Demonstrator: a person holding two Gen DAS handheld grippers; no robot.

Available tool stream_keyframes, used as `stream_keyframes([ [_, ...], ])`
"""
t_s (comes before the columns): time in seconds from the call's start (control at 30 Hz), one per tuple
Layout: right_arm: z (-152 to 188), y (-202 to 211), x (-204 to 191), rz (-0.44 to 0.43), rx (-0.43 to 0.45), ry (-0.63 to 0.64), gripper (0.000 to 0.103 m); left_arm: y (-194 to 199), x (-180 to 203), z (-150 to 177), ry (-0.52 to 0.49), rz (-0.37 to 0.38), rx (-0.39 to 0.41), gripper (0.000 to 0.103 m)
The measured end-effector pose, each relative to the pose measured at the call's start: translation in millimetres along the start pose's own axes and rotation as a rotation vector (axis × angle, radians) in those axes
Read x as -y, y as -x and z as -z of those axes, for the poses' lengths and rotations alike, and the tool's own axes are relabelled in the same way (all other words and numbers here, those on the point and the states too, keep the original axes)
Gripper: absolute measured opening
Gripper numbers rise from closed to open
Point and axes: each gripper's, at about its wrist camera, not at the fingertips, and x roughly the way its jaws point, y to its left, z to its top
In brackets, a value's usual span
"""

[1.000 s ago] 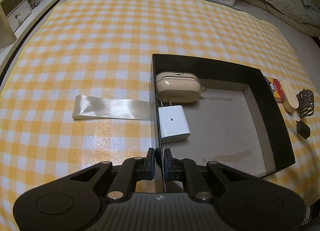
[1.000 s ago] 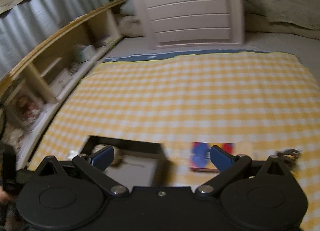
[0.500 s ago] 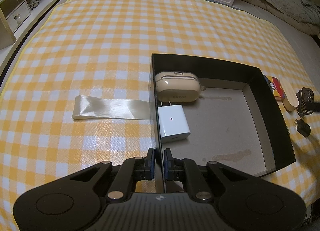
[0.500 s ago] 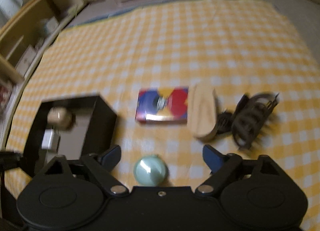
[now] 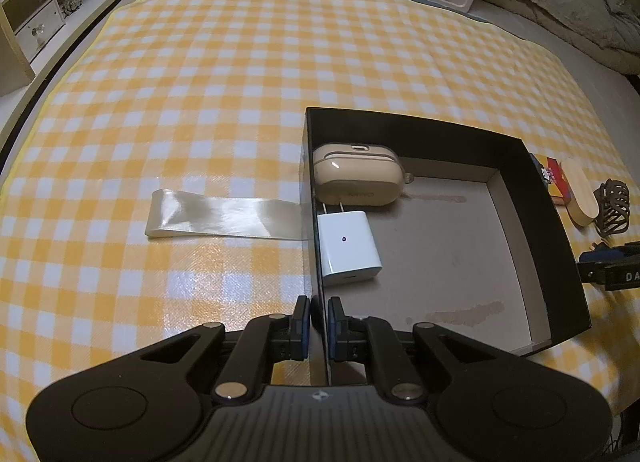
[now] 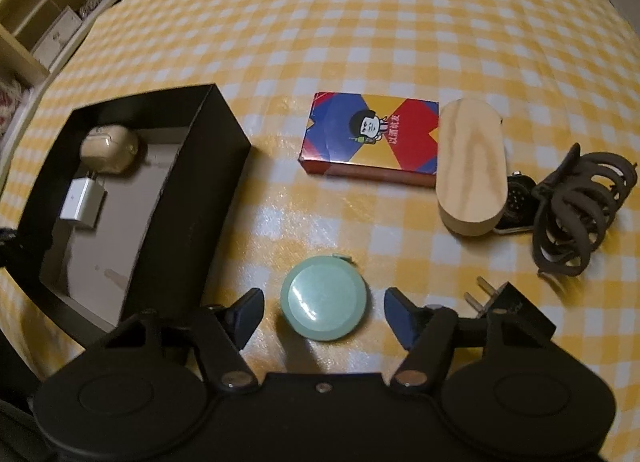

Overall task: Organize rigid objects
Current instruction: 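Move the right gripper to the mint-green round compact and grasp it, then carry the mint-green compact into the box beside the charger and release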

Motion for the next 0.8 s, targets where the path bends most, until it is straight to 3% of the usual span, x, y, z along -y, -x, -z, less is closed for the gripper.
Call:
stream_keyframes([
  [0.13, -2, -3, 2, 0.018, -0.014, 0.005, 0.058, 0, 0, 0, -0.005, -0.002, -0.001, 0.010],
  [0.57, -7, -20, -17, 0.056, -0.002, 0.058, 0.050, 1, 4, -1, -0.015, -0.007, -0.001, 0.010],
  [0.8, -24, 23, -17, 0.037, 0.144, 0.022, 0.050, -2, 5, -2, -0.014, -0.013, -0.005, 0.010],
])
